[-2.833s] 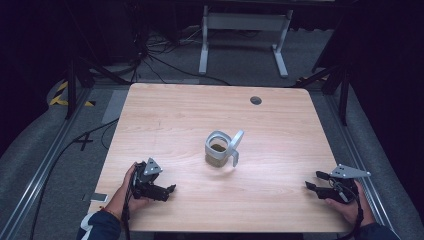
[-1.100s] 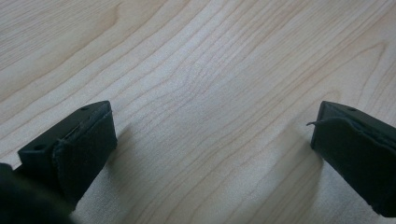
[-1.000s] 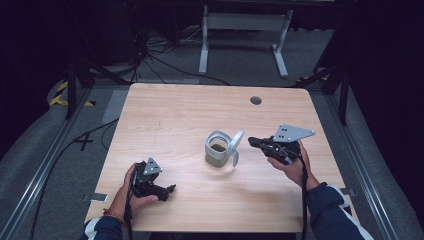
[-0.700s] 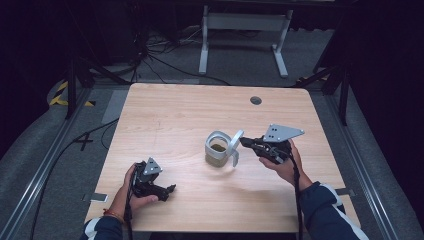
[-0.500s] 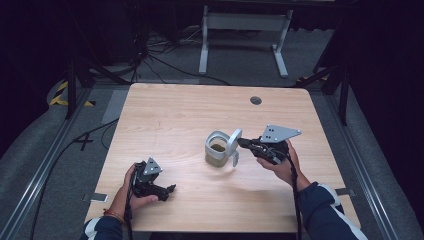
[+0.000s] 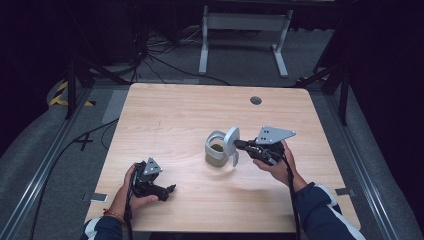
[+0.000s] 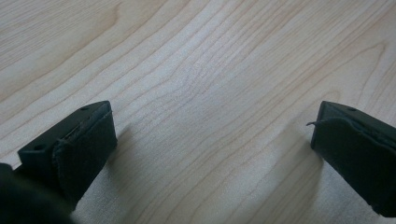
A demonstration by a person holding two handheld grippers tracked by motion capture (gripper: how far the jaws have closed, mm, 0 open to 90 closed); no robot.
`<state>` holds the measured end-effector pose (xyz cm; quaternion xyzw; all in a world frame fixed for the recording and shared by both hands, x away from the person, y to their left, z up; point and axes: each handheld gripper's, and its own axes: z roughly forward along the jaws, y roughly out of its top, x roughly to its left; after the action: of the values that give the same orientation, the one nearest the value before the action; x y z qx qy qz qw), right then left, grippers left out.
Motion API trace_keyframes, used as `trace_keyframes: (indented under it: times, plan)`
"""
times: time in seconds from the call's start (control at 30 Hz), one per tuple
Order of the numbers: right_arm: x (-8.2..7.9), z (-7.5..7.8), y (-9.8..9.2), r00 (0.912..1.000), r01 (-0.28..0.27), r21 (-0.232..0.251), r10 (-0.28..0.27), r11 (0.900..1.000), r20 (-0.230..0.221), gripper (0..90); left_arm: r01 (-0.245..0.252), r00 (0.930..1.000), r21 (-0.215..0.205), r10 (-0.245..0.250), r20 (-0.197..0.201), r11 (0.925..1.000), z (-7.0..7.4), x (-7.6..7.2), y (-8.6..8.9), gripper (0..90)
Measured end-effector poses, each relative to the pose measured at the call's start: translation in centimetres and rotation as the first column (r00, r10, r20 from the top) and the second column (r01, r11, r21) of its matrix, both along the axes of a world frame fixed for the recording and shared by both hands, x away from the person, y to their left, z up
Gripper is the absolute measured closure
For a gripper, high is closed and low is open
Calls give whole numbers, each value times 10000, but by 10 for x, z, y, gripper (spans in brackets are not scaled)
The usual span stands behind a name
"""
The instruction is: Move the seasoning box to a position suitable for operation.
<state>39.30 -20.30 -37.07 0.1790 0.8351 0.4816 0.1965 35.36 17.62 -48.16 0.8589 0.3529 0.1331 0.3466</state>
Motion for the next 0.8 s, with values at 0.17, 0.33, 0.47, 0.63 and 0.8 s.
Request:
trace_keyframes:
  times: [0.17, 0.33, 0.47, 0.63, 0.8]
  plan:
    - [0, -1, 3, 10000, -69, -40, 69, 10000, 9, 900, -2, 10000, -7, 2, -2, 10000, 0, 0, 0, 4]
    - [-1, -1, 6, 9999, -142, -61, 142, 9999, -4, 900, -2, 10000, -9, 2, 1, 10000, 0, 0, 0, 4]
    - [-2, -2, 10, 9997, -256, -65, 256, 9997, -66, 900, -9, 10000, 3, 9, -12, 10000, 0, 0, 0, 4]
    - [-2, -3, 12, 9995, -313, -117, 312, 9994, -101, 900, -2, 10000, -6, 2, 1, 10000, 0, 0, 0, 4]
    - [-2, -4, 11, 9993, -342, -136, 340, 9993, -135, 900, -5, 10000, -11, 5, -2, 10000, 0, 0, 0, 4]
